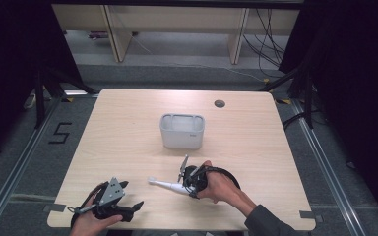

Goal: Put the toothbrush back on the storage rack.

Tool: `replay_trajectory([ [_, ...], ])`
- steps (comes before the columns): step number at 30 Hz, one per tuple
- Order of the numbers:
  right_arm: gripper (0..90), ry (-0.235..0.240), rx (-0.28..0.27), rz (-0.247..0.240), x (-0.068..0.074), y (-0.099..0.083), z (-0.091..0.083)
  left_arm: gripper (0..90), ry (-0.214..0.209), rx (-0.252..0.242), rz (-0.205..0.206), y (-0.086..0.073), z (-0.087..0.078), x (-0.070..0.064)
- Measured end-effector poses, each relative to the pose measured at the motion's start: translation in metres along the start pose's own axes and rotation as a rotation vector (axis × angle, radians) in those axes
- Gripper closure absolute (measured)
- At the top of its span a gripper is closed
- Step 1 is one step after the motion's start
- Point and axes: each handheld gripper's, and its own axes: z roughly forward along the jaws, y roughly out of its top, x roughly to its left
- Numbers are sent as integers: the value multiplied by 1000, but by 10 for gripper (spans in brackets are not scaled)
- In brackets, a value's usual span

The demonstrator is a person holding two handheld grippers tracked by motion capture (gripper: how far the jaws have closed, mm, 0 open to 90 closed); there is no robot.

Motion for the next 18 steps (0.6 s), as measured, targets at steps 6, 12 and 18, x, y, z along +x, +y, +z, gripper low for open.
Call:
replay_trajectory([
  [6, 661, -2, 5, -37, -2, 2, 2, 152, -2, -12, -17, 0, 1, -1],
  [12, 662, 1, 11, -67, -4, 5, 2, 151, -1, -15, -18, 0, 1, -1],
  [18, 663, 8, 35, -41, -1, 6, 2, 152, -5, -15, -24, 0, 1, -2],
])
